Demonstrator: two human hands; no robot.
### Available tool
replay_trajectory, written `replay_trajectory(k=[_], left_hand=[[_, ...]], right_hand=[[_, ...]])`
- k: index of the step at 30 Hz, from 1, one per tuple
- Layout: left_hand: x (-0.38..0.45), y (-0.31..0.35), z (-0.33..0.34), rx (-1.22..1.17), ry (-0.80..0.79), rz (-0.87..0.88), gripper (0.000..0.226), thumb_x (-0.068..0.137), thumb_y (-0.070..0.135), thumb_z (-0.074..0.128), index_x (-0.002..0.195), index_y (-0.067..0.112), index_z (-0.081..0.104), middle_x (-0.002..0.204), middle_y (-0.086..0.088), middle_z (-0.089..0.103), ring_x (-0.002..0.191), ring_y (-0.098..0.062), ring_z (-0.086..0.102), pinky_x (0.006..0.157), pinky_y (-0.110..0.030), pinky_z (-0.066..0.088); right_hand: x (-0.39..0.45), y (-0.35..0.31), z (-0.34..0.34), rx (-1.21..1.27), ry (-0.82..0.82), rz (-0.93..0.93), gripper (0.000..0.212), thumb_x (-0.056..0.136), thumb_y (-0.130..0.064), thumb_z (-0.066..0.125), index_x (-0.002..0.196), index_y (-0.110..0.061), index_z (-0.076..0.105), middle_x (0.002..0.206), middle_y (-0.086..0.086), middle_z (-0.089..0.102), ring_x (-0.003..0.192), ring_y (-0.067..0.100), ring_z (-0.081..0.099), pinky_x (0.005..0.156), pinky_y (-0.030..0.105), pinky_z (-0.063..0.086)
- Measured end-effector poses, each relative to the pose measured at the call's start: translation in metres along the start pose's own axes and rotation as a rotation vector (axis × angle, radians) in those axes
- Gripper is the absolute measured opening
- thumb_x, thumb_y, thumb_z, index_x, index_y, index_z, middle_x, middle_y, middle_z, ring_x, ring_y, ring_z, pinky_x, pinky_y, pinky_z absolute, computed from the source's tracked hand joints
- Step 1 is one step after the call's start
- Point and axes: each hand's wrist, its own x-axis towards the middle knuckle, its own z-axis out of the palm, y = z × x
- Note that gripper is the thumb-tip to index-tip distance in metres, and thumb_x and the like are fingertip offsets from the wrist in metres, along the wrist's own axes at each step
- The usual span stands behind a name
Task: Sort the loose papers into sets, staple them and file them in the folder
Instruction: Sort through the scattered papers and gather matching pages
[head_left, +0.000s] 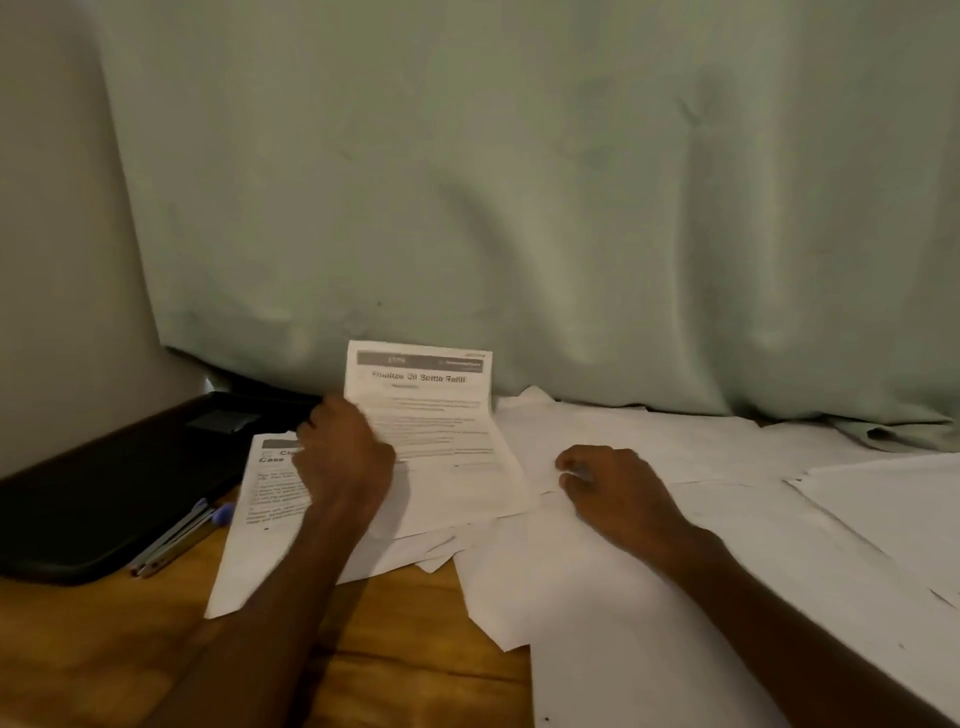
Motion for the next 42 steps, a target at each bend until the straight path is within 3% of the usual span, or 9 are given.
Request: replay_trajectory(k=[3,8,11,15,21,26,30,36,42], left_hand=[[-0.011,0.013,-0.005,0.266,-0.029,0.198,0.055,0.085,0.017,0.072,0.133,0.01,0.046,0.131,-0.018,0.051,0.126,-0.039,0.046,0.102,-0.054,0.041],[-0.035,0.043,0.016,-0.127,-0.292,0.727,0.044,0.097,0.039,0.066,0.139,0.03,0.059,0.14,0.004,0.061,0.128,-0.018,0.053,0.106,-0.033,0.042],[-0.049,0.051,0.036,-0.124,-0.498,0.827,0.046,0.099,0.059,0.054,0.142,0.042,0.055,0.145,0.017,0.058,0.133,-0.006,0.048,0.102,-0.019,0.027],[-0.04,0.036,0.039,0.113,-0.505,0.757,0.047,0.094,0.071,0.049,0.124,0.039,0.067,0.128,0.016,0.068,0.119,-0.011,0.06,0.101,-0.034,0.042],[-0.038,0.031,0.025,0.394,-0.271,0.455,0.052,0.096,0.072,0.043,0.101,0.028,0.069,0.106,0.004,0.07,0.11,-0.021,0.062,0.109,-0.056,0.036],[-0.052,0.053,0.035,0.081,-0.393,0.522,0.055,0.095,0.069,0.052,0.13,0.028,0.062,0.132,0.001,0.065,0.12,-0.02,0.059,0.105,-0.047,0.045],[-0.056,0.08,0.056,0.286,-0.628,0.57,0.077,0.086,0.083,0.049,0.136,0.025,0.054,0.135,0.001,0.06,0.121,-0.021,0.056,0.101,-0.044,0.04],[-0.054,0.089,0.059,0.235,-0.514,0.609,0.052,0.084,0.075,0.063,0.112,0.032,0.067,0.102,0.01,0.061,0.1,-0.015,0.055,0.083,-0.036,0.038],[-0.057,0.081,0.038,0.154,-0.34,0.583,0.021,0.099,0.039,0.062,0.103,0.024,0.077,0.096,0.0,0.073,0.085,-0.02,0.06,0.069,-0.032,0.044]], right_hand=[[-0.002,-0.004,-0.004,-0.099,-0.052,-0.017,0.023,0.099,-0.033,0.059,0.119,-0.032,0.071,0.126,-0.011,0.07,0.114,0.016,0.065,0.1,0.03,0.047],[-0.001,-0.006,-0.004,-0.098,-0.068,-0.03,0.023,0.101,-0.029,0.057,0.12,-0.029,0.07,0.126,-0.009,0.069,0.116,0.016,0.063,0.103,0.034,0.047],[0.001,-0.004,-0.004,-0.117,-0.065,-0.015,0.023,0.1,-0.026,0.057,0.117,-0.03,0.071,0.121,-0.008,0.071,0.111,0.017,0.065,0.1,0.037,0.05],[0.003,0.001,-0.005,-0.177,-0.013,0.007,0.02,0.095,-0.022,0.056,0.103,-0.03,0.073,0.108,-0.011,0.072,0.104,0.017,0.065,0.093,0.036,0.051],[0.006,0.006,-0.004,-0.191,0.021,0.019,0.018,0.093,-0.019,0.056,0.092,-0.029,0.071,0.1,-0.013,0.069,0.095,0.016,0.065,0.086,0.035,0.051],[0.006,0.006,-0.008,-0.192,0.019,0.016,0.026,0.088,-0.011,0.057,0.095,-0.03,0.073,0.104,-0.012,0.07,0.098,0.017,0.064,0.088,0.034,0.05],[0.005,0.011,-0.013,-0.187,0.036,0.022,0.029,0.089,-0.009,0.058,0.106,-0.03,0.071,0.105,-0.009,0.072,0.101,0.019,0.065,0.091,0.036,0.05],[0.01,0.013,-0.011,-0.254,0.039,0.008,0.029,0.088,-0.014,0.062,0.109,-0.031,0.07,0.107,-0.009,0.071,0.105,0.018,0.063,0.092,0.038,0.047],[0.01,0.014,-0.008,-0.229,0.081,0.041,0.03,0.087,-0.015,0.061,0.11,-0.032,0.07,0.106,-0.007,0.072,0.099,0.02,0.065,0.086,0.035,0.048]])
